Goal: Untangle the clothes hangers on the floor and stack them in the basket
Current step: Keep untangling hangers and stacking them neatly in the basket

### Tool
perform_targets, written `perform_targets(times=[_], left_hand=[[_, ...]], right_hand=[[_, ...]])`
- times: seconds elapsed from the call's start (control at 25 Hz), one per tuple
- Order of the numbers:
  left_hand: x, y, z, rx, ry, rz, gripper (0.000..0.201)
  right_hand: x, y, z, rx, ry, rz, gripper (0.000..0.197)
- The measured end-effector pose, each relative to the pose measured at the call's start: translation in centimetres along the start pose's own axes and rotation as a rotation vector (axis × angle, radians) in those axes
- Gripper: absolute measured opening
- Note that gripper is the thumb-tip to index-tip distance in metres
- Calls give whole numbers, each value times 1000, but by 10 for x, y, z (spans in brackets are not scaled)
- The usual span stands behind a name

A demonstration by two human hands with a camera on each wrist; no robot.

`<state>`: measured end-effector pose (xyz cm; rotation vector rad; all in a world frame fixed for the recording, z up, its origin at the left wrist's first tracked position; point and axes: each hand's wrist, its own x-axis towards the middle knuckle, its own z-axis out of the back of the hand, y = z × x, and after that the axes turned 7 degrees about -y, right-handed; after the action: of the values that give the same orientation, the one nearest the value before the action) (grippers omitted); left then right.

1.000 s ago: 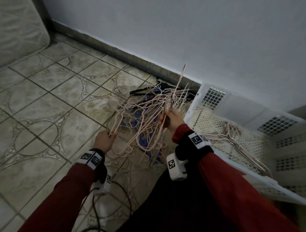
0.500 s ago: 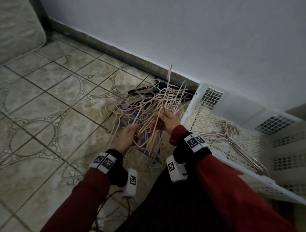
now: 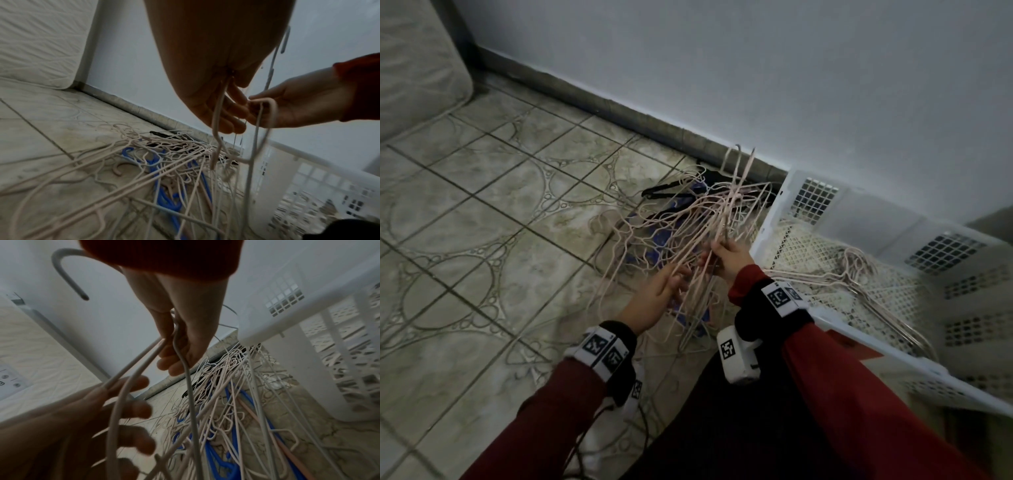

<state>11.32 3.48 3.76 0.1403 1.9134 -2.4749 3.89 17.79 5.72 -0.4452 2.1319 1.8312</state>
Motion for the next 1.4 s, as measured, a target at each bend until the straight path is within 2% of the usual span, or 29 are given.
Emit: perform_targets(times=[0.12, 0.24, 0.28, 0.36, 0.44, 0.48, 0.56, 0.64, 0.72, 0.84, 1.0, 1.08, 1.16, 1.24, 1.32, 1.4], left_hand=[[1, 6, -7, 25, -1, -29, 32], [3, 11, -15, -53, -25, 13, 48], [3, 11, -18, -66, -31, 25, 47], [5, 9, -24, -65, -39, 45, 27], [9, 12, -26, -44, -35, 70, 10], [10, 12, -24, -61, -41, 87, 7], [12, 13, -18, -100, -78, 116, 16], [12, 7, -11, -149, -107, 148, 19], [13, 2, -2, -155, -111, 174, 19], [14, -4, 5, -149, -62, 206, 21], [10, -16, 0, -60, 76, 175, 21], [10, -25, 0, -85, 55, 138, 23], [15, -35, 4, -180, 8, 132, 26], [20, -45, 8, -250, -10, 123, 28], [23, -54, 12, -275, -16, 113, 27], [27, -61, 13, -302, -24, 117, 28]], right_hand=[[-3, -3, -4, -64, 26, -17, 28], [-9, 0, -4, -83, 66, -26, 30], [-12, 2, -3, -78, 77, -40, 31], [-14, 4, -2, -110, 80, -74, 35], [-13, 5, -1, -290, 61, -48, 41], [-11, 5, 1, -420, 44, -6, 43], [-9, 7, 9, -647, -7, 74, 43], [-8, 4, 20, -728, -24, 86, 36], [-9, 0, 25, -679, 64, 47, 26], [-15, 6, 19, -438, 156, 23, 22], [-17, 30, 0, -280, 173, 106, 25], [-20, 41, -10, -239, 186, 165, 23], [-23, 51, -14, -161, 164, 223, 11], [-26, 55, -10, -110, 83, 325, 14], [-31, 44, 3, -202, -5, 432, 8], [-36, 15, 16, -339, -25, 391, 19]])
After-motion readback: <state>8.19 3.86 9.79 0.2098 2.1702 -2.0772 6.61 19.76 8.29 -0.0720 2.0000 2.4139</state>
